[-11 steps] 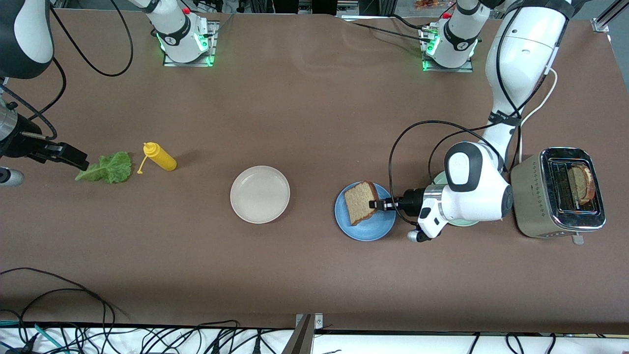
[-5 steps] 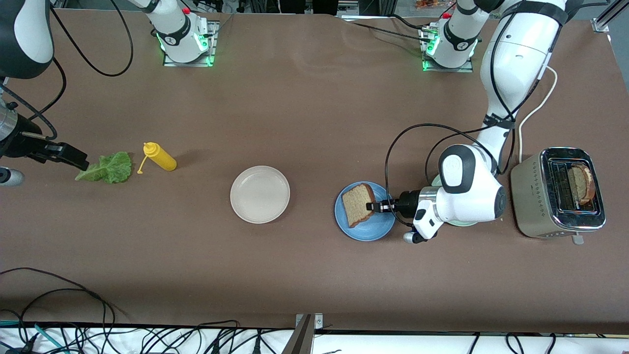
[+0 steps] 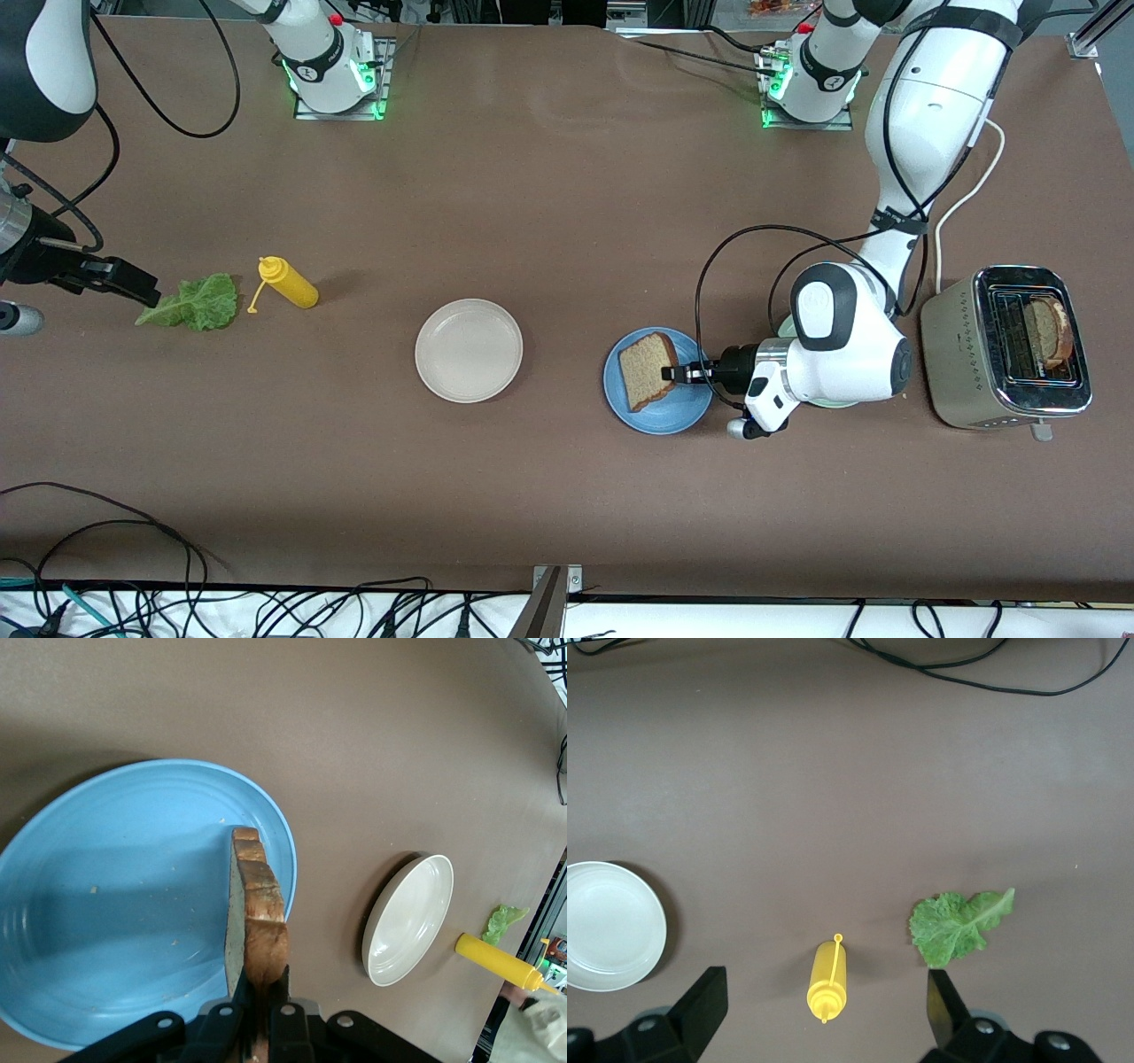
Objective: Make sandwich in blue plate with both arms
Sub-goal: 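Lower the bread flat onto the blue plate and open the left gripper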
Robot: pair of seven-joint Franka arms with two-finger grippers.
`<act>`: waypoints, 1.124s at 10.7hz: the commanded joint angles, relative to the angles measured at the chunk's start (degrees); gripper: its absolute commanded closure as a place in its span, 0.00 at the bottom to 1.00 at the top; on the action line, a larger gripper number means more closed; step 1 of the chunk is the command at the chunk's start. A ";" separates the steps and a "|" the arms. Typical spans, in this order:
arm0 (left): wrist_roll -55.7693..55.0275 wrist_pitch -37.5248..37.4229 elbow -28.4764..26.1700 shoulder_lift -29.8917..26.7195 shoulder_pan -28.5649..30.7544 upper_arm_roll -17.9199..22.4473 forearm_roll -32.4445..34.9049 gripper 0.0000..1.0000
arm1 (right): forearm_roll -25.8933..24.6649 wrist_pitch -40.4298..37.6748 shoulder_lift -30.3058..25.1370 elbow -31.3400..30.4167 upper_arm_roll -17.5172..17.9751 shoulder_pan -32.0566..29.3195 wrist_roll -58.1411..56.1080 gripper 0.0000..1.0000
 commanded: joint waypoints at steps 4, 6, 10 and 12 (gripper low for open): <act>5.94 2.81 1.48 2.12 0.25 0.75 -2.15 0.47 | 0.82 0.10 -0.89 -0.22 0.33 -0.09 -0.15 0.00; 11.04 3.25 1.30 2.82 0.34 1.01 -2.15 0.29 | 0.82 0.10 -0.89 -0.22 0.33 -0.18 -0.06 0.00; 18.01 3.34 0.86 2.91 1.22 1.71 -2.67 0.00 | 0.82 0.01 -0.89 -0.22 0.16 -0.18 -0.15 0.00; 18.10 3.34 0.60 2.82 1.22 2.67 -4.08 0.00 | 0.82 0.10 -0.80 -0.22 0.16 -0.18 -0.06 0.00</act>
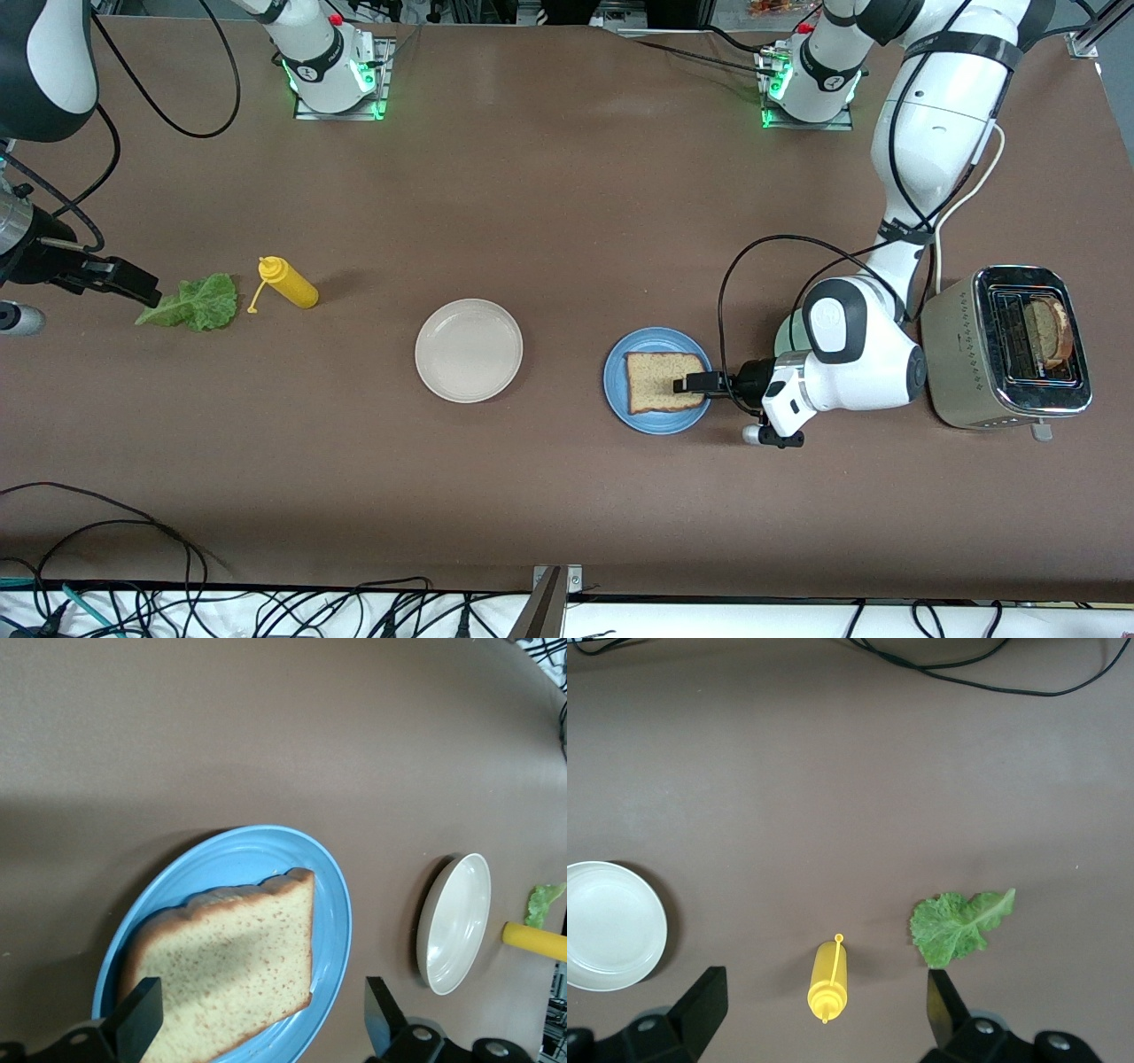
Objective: Make sandwich in blue plate with both arms
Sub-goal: 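Lower the bread flat onto the blue plate and open the left gripper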
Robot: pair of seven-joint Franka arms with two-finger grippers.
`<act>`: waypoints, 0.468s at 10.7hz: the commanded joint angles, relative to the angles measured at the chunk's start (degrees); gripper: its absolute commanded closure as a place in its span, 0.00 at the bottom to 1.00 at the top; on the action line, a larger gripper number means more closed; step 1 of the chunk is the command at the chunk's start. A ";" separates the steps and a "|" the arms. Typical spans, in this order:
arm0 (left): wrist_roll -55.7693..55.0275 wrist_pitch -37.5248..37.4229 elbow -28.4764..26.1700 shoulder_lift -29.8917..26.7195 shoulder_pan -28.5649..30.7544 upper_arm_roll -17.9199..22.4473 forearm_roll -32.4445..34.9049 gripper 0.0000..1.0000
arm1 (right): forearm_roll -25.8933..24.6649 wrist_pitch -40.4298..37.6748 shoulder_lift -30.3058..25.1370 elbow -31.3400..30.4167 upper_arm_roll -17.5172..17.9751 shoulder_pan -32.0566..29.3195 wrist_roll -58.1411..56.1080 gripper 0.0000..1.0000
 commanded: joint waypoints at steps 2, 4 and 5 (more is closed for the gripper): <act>2.43 0.05 0.48 0.17 -0.04 1.75 -3.31 0.00 | 0.91 0.07 -0.71 -0.22 0.43 -0.11 -0.06 0.00; 2.95 0.05 -0.57 -1.22 0.14 2.27 -2.35 0.00 | 0.91 0.07 -0.63 -0.22 0.52 0.07 -0.15 0.00; 3.04 0.05 -1.62 -2.36 0.14 2.45 -1.56 0.00 | 0.99 0.07 -0.62 -0.22 0.52 -0.02 -0.15 0.00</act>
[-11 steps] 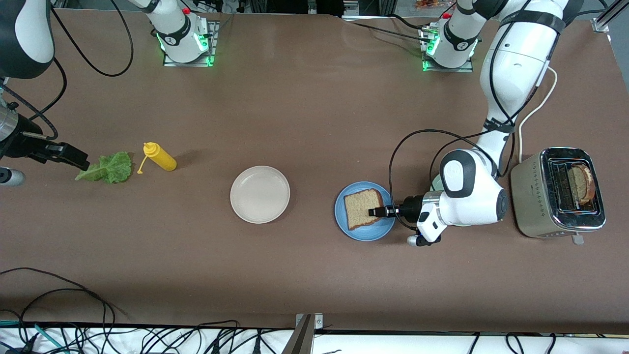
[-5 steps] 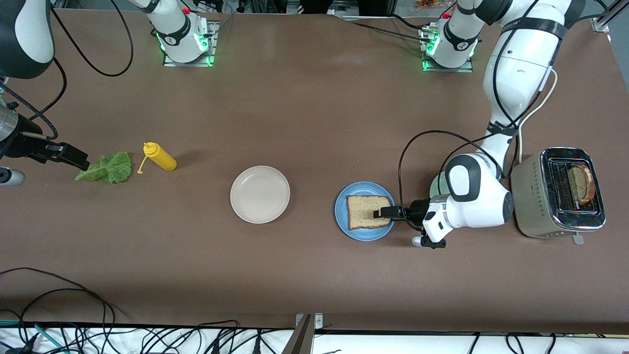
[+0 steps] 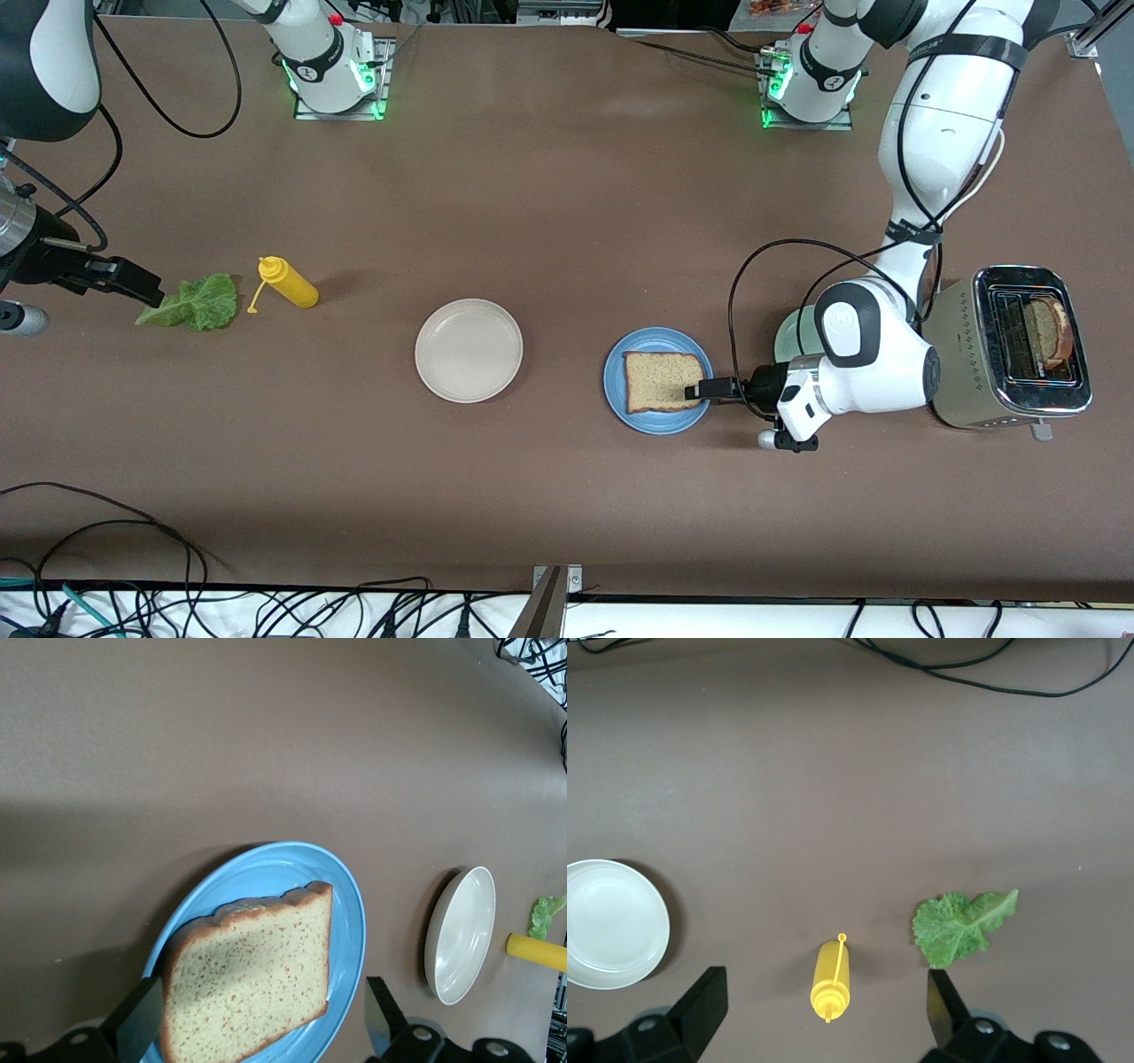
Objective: Make sandwich in blue plate with both arms
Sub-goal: 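Raise the left gripper while the right gripper reaches the lettuce leaf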
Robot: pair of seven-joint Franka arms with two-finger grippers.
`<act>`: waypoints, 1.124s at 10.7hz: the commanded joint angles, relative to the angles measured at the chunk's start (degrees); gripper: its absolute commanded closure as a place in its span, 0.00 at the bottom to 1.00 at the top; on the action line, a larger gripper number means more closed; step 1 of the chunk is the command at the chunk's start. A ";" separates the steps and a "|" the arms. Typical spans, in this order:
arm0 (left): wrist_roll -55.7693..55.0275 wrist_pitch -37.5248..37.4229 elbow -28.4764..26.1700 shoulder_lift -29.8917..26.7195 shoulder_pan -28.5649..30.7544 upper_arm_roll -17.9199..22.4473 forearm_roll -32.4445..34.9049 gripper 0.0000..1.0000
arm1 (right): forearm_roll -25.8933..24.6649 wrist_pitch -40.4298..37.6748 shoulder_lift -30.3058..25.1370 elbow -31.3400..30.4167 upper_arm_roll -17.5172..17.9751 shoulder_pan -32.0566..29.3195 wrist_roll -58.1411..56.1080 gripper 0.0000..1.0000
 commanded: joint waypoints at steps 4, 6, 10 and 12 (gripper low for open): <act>1.85 -4.15 -5.95 -10.57 4.95 0.21 7.32 0.00 | 1.21 -0.81 0.33 -0.74 0.57 0.49 -1.11 0.00; 1.58 -4.35 -9.62 -17.14 6.54 0.21 14.77 0.00 | 1.04 -1.95 1.39 -1.19 0.48 0.41 -1.29 0.00; 1.76 -4.53 -15.51 -32.00 11.29 0.74 22.79 0.00 | 0.25 -2.05 4.81 -2.51 -1.01 -3.18 -5.22 0.00; 1.67 -6.44 -20.61 -40.35 11.21 1.27 30.33 0.00 | 0.42 -1.34 9.11 -2.68 -1.01 -7.48 -9.01 0.00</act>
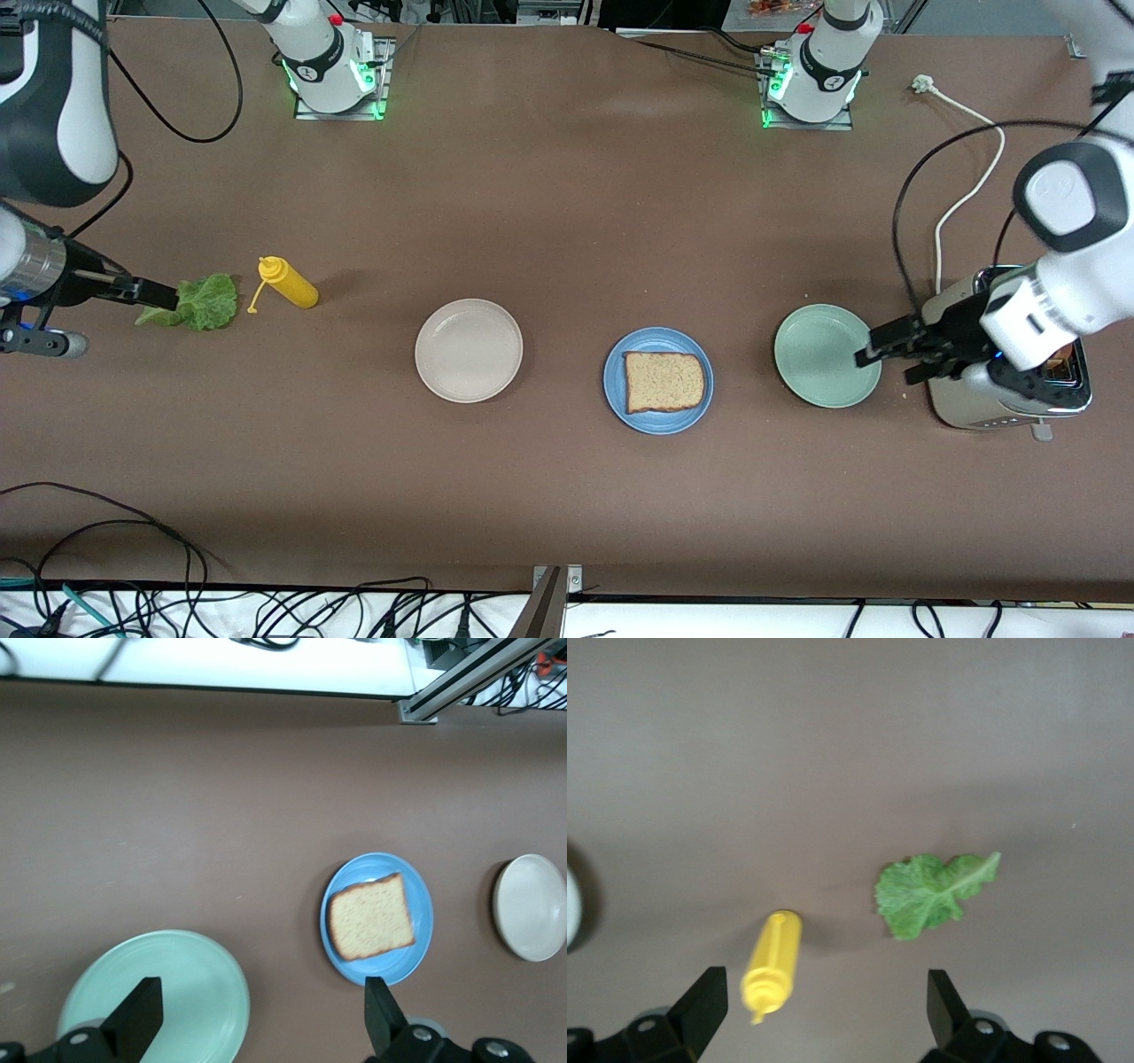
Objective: Make sandwich in blue plate with both arms
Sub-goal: 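Raise the left gripper while the right gripper reaches the lettuce leaf, then grasp the green lettuce leaf with the right gripper and lift it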
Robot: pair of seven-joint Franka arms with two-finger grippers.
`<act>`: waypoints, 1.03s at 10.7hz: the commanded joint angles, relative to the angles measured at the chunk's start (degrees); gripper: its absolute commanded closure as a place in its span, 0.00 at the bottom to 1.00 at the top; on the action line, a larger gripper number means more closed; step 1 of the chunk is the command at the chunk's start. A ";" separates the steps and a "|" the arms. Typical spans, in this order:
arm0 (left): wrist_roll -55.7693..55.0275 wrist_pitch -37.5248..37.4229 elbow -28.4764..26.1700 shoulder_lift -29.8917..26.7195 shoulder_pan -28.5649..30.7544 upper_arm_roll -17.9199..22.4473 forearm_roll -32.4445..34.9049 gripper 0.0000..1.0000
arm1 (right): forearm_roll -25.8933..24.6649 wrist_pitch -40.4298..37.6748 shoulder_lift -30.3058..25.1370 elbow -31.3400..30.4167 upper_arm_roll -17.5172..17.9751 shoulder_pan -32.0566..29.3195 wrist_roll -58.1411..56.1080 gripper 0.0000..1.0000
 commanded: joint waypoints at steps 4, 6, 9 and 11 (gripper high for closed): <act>-7.31 -14.70 -8.65 -19.45 -0.39 0.48 20.33 0.00 | 0.58 5.63 10.76 -6.84 0.07 -9.24 -8.41 0.00; -12.00 -21.48 -7.95 -23.59 -0.65 0.39 23.96 0.00 | 0.76 8.37 12.96 -9.05 0.07 -11.01 -10.89 0.00; -12.37 -29.48 -3.05 -25.37 -0.65 0.57 27.64 0.00 | 0.67 8.21 17.88 -10.28 0.07 -12.24 -16.31 0.00; -13.50 -33.61 0.73 -23.45 -0.74 0.74 28.45 0.00 | 0.67 8.81 18.94 -11.16 0.07 -12.95 -16.34 0.00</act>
